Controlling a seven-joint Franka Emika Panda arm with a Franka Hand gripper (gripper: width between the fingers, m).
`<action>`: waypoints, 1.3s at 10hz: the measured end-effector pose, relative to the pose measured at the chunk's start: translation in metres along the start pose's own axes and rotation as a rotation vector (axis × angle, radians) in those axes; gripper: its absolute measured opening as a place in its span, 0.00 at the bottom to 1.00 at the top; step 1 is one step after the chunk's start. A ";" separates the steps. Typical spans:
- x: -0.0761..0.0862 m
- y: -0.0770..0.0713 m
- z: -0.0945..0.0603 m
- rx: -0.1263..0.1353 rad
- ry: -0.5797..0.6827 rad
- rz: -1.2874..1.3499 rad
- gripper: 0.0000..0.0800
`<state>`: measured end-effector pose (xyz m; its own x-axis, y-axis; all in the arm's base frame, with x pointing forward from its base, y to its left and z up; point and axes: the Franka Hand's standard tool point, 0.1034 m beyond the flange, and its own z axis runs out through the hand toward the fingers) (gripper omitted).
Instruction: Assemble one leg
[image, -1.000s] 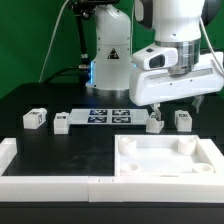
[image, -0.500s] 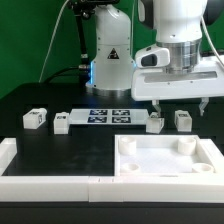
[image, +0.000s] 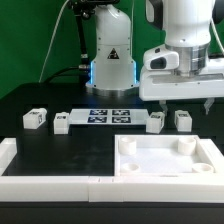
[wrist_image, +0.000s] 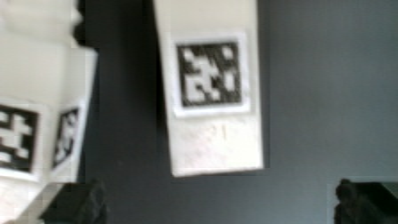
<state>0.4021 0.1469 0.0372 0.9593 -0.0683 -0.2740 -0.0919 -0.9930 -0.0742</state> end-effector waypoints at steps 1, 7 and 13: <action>-0.002 0.002 0.000 -0.009 -0.110 -0.007 0.81; -0.017 -0.008 -0.002 -0.043 -0.630 -0.022 0.81; -0.027 -0.011 0.033 -0.056 -0.696 -0.030 0.81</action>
Offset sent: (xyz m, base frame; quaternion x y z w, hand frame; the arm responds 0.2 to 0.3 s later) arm -0.0078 0.0130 0.0032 -0.0055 -0.2680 0.0080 0.9634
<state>0.3680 0.1630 0.0135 0.5655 0.0187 -0.8246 -0.0358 -0.9982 -0.0471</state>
